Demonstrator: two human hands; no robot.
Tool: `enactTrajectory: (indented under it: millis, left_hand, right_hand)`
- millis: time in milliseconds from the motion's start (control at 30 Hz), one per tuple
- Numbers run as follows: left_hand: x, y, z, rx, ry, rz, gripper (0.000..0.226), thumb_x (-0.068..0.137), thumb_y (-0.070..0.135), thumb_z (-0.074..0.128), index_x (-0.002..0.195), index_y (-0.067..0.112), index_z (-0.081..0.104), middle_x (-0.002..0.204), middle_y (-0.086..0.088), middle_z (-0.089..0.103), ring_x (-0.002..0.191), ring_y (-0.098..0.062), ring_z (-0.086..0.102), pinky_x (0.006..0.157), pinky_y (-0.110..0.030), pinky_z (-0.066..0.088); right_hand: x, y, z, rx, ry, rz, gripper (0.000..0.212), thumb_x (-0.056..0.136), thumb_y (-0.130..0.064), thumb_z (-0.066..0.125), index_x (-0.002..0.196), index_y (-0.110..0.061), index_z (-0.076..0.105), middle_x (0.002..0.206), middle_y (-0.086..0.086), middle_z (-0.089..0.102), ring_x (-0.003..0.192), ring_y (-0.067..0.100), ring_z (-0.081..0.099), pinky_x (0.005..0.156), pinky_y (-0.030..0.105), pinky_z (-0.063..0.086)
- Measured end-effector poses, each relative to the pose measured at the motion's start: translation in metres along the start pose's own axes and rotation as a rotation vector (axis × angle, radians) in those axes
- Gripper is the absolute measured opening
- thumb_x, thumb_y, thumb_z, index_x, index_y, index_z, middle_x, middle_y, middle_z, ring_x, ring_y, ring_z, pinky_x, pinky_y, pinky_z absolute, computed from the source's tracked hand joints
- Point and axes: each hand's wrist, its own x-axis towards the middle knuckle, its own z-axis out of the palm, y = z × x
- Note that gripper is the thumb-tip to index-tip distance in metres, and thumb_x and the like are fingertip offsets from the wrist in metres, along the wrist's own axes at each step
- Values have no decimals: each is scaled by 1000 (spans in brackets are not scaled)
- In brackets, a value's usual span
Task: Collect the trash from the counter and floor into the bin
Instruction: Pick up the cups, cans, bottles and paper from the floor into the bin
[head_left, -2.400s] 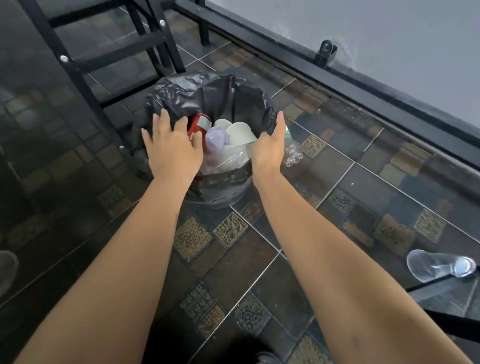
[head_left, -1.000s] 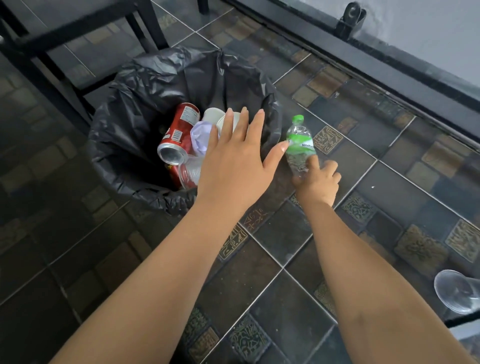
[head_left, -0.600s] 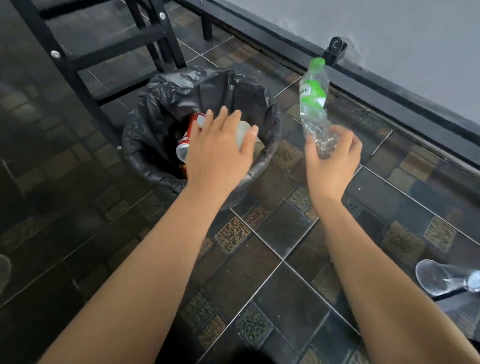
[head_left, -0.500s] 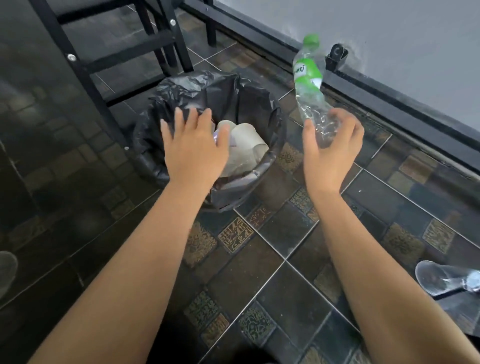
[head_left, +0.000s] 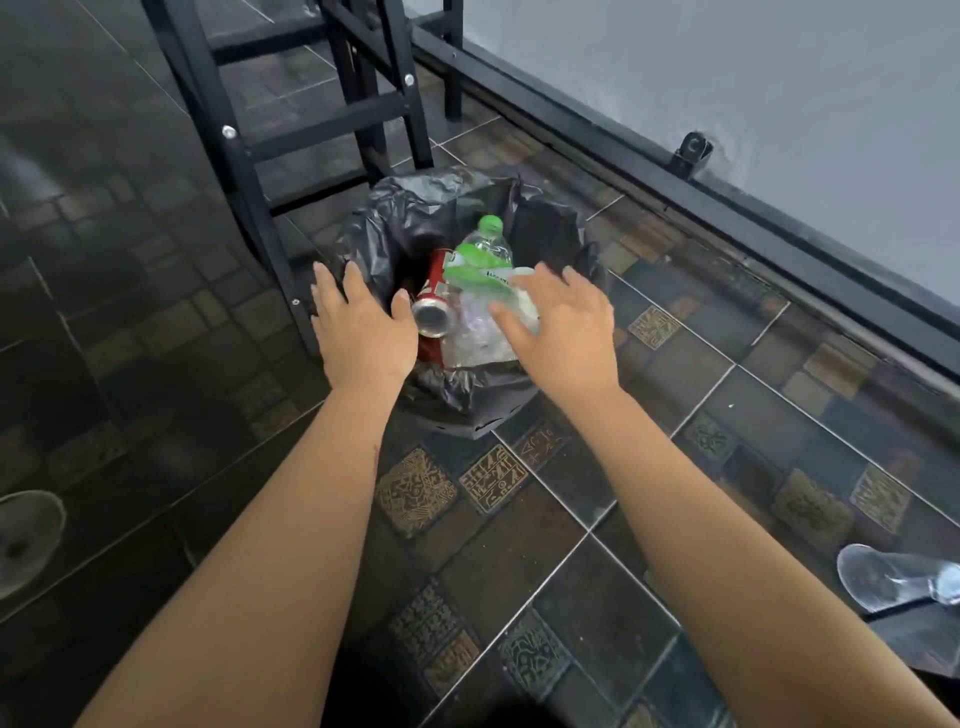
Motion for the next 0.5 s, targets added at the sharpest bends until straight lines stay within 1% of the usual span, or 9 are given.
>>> enactTrajectory:
  millis: [67, 133, 200, 233, 267, 300, 367, 467, 500]
  left_hand:
    - [0, 2, -3, -114, -24, -33, 64, 100, 45, 44, 154, 18, 24, 164, -4, 0, 147, -25, 20, 112, -40, 31]
    - [6, 3, -4, -267, -25, -97, 57, 101, 42, 44, 152, 20, 31, 163, -5, 7, 145, -22, 24, 108, -35, 31]
    - [15, 2, -3, -370, -4, -124, 50, 101, 37, 46, 149, 22, 39, 160, -7, 21, 144, -21, 28, 110, -32, 28]
    - [17, 1, -2, -404, 11, -121, 48, 101, 35, 47, 147, 22, 42, 157, -6, 28, 142, -20, 31, 110, -31, 29]
    - [18, 0, 0, -440, 24, -120, 47, 101, 34, 48, 146, 22, 44, 154, -5, 34, 140, -20, 35, 110, -30, 30]
    - [19, 0, 1, -476, 36, -125, 46, 101, 33, 49, 145, 23, 45, 152, -3, 36, 138, -19, 36, 109, -29, 30]
    - [18, 1, 4, -553, 54, -145, 48, 100, 33, 51, 146, 24, 44, 152, -1, 35, 139, -17, 35, 110, -28, 29]
    - [11, 5, 8, -650, 68, -156, 51, 99, 36, 53, 147, 26, 42, 154, 1, 32, 142, -14, 31, 116, -31, 27]
    - [8, 8, 9, -657, 71, -141, 51, 98, 36, 53, 147, 26, 42, 154, 1, 32, 142, -14, 31, 116, -32, 27]
  right_hand:
    - [4, 5, -6, 54, 140, 74, 46, 95, -48, 51, 132, -22, 58, 144, 9, 51, 139, 31, 38, 113, 46, 27]
    - [14, 18, -10, 130, 173, 217, 51, 95, -42, 52, 140, -18, 49, 151, 13, 42, 143, 29, 33, 114, 48, 29]
    - [24, 28, -13, 234, 18, 401, 60, 97, -41, 52, 150, -21, 34, 160, 11, 26, 147, 27, 23, 115, 46, 27]
    - [29, 30, -15, 288, -91, 480, 63, 98, -43, 49, 154, -26, 25, 162, 7, 21, 148, 25, 22, 115, 44, 27]
    - [31, 31, -17, 351, -176, 539, 64, 99, -43, 47, 155, -33, 18, 162, 3, 21, 147, 23, 25, 112, 41, 28]
    - [34, 31, -17, 424, -219, 579, 63, 101, -42, 44, 156, -37, 12, 161, 0, 25, 142, 23, 33, 106, 38, 32]
    - [35, 28, -18, 562, -203, 615, 62, 104, -29, 40, 156, -40, 8, 159, -3, 30, 123, 18, 48, 92, 30, 38]
    - [29, 31, -16, 688, -130, 674, 63, 104, -11, 36, 155, -40, 13, 160, -7, 27, 83, -1, 49, 66, 15, 40]
    - [25, 34, -17, 717, -104, 697, 64, 104, -8, 36, 155, -40, 15, 159, -8, 29, 74, -2, 47, 61, 12, 38]
